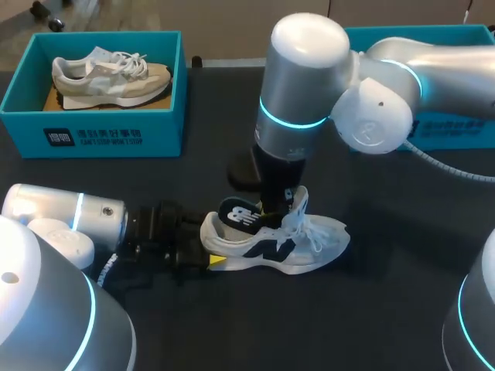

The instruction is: Take the shoe out of the shoebox, open the shoe tongue, remove and reinsert the insole, then place the shoe into the shoebox

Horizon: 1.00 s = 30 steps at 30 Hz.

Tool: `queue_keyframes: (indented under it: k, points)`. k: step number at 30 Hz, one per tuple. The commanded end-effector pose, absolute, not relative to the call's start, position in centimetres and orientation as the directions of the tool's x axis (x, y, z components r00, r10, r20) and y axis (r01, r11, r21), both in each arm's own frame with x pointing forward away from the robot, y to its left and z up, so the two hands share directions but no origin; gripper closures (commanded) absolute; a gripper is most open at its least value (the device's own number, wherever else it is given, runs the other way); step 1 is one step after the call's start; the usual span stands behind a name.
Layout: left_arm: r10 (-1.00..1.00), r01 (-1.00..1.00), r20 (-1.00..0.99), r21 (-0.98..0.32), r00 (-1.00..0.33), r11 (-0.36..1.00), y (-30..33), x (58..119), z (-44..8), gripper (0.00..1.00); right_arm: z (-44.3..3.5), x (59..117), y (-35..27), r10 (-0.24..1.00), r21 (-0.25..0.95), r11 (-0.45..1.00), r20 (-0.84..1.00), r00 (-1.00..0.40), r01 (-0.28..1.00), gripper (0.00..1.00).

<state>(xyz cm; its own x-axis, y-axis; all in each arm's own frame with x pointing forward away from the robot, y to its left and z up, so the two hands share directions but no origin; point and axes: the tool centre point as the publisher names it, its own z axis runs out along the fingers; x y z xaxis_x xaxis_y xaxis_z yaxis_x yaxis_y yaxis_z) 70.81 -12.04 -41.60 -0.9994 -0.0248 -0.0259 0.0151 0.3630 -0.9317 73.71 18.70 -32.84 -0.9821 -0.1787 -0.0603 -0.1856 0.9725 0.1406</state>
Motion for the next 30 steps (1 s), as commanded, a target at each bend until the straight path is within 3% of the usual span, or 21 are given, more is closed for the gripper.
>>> queue_keyframes:
  k: [1,17,29,30]
  points:
    - [-0.023,0.015,-0.025,-0.930,-0.999,0.367,-12.1,70.9,-41.6,1.00,-31.9,73.6,18.4,-0.197,0.166,0.963,-0.096,-0.976,-0.211,1.00]
    - [-0.023,0.015,-0.025,-0.930,-0.999,0.367,-12.1,70.9,-41.6,1.00,-30.1,77.0,20.9,-0.348,0.268,0.889,-0.129,-0.929,-0.370,1.00]
    - [-0.023,0.015,-0.025,-0.930,-0.999,0.367,-12.1,70.9,-41.6,1.00,-31.1,77.8,22.7,-0.390,0.357,0.840,-0.129,-0.912,-0.410,1.00]
    - [-0.023,0.015,-0.025,-0.930,-0.999,0.367,-12.1,70.9,-41.6,1.00,-31.2,77.8,22.9,-0.393,0.366,0.835,-0.125,-0.911,-0.411,0.93]
